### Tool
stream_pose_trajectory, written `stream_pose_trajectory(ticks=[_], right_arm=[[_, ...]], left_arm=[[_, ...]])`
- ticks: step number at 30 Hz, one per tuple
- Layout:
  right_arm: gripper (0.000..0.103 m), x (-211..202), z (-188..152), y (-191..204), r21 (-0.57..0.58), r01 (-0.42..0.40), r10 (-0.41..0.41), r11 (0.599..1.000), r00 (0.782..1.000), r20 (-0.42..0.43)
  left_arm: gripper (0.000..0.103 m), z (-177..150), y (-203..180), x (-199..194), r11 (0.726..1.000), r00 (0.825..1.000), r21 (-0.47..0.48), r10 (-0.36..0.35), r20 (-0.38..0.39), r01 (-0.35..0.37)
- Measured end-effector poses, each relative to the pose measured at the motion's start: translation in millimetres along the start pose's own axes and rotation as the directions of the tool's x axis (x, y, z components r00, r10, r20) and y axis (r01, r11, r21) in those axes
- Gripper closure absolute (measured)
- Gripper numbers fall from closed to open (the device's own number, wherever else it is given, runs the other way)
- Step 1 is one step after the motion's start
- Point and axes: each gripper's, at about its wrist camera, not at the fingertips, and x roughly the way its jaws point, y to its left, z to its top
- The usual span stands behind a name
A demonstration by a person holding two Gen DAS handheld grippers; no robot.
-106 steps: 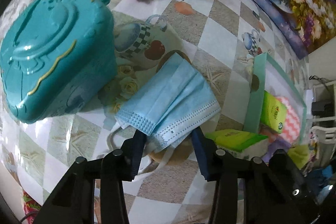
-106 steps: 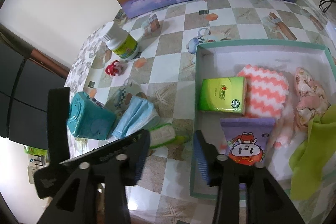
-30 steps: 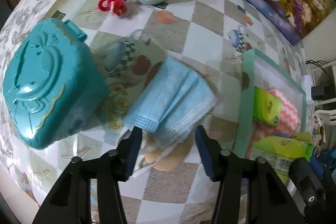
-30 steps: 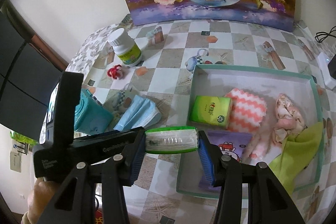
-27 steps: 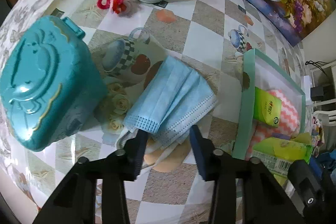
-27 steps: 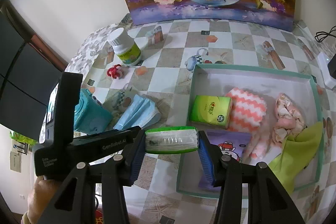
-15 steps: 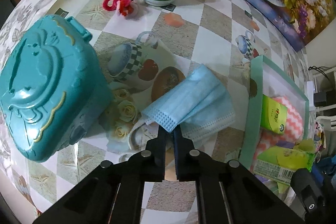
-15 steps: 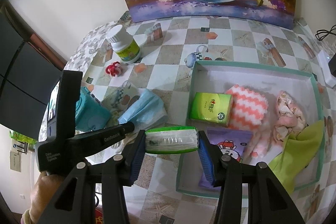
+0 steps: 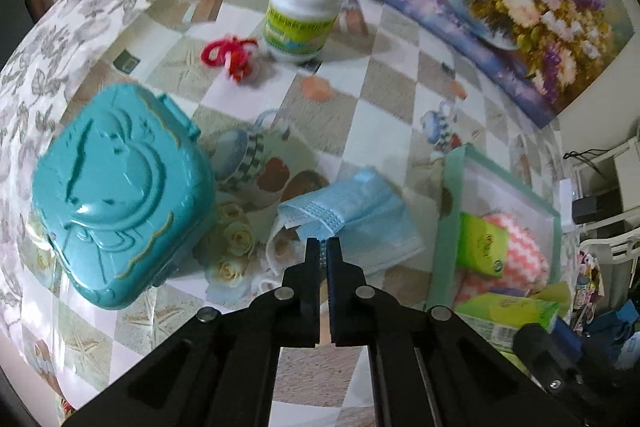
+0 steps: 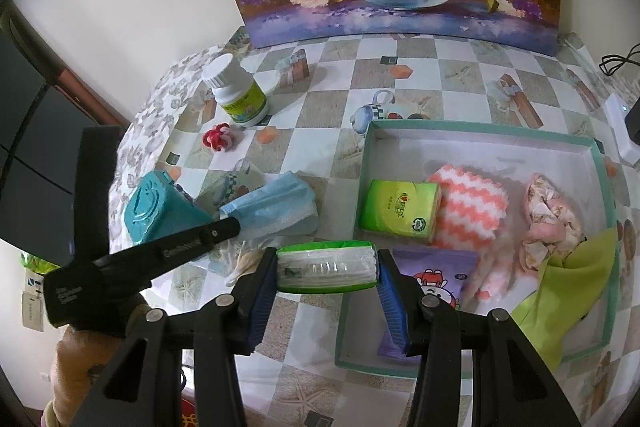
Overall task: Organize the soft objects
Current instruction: 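Carry the brush with the right gripper while the left carries the mask toward the tray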
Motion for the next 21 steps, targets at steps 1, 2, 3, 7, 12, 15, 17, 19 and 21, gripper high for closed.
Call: stream_pose_trajectory(ticks=[1, 2, 3, 7, 12, 15, 17, 19, 21], right_arm=[[0.052, -0.8, 0.1, 0.1, 0.0, -0.001, 0.001, 1.0, 1.0, 0.002], [0.052, -1.4, 0.2, 0.2, 0.001, -0.001, 0.001, 1.0, 1.0, 0.004], [0.052, -1.9, 0.4, 0.3, 0.001, -0.001, 0.001, 1.0, 1.0, 0.006], [0.052, -4.1, 1.2, 0.4, 0.003, -0.001, 0.001, 1.0, 1.0, 0.014], [0.052, -7.0, 2.0, 0.3, 0.004, -0.004, 0.004, 1.0, 1.0, 0.023], [0.052, -8.7, 2.5, 0.3, 0.003, -0.006, 0.006, 1.0, 1.0, 0.028], [0.052, -10.2, 3.0, 0.0, 0.004, -0.007, 0.006, 1.0, 0.999, 0.032], [0.052, -12.0, 3.5, -0.3, 0.005, -0.008, 0.008, 1.0, 0.999, 0.038], [0.052, -13.5, 3.6, -0.6, 0.007, -0.009, 0.009, 1.0, 0.999, 0.043]], left_arm=[[0.101, 0.1, -0.5, -3.9, 1.0, 1.0, 0.002, -0.009, 0.012, 0.009], [0.101, 0.9, -0.7, -6.7, 1.0, 1.0, 0.004, -0.015, 0.021, 0.015], [0.101, 1.9, -3.3, -8.3, 1.0, 0.999, 0.006, -0.02, 0.03, 0.02], [0.101, 5.0, -9.1, -19.5, 0.999, 0.996, 0.016, -0.046, 0.073, 0.045], [0.101, 7.2, -14.1, -28.7, 0.997, 0.992, 0.023, -0.073, 0.106, 0.071], [0.101, 8.2, -15.2, -33.8, 0.995, 0.988, 0.022, -0.095, 0.12, 0.093], [0.101, 8.6, -17.4, -39.3, 0.994, 0.984, 0.03, -0.107, 0.141, 0.104], [0.101, 8.6, -19.2, -44.7, 0.993, 0.98, 0.039, -0.12, 0.159, 0.115], [0.101, 8.6, -21.3, -48.8, 0.991, 0.977, 0.048, -0.131, 0.171, 0.125]])
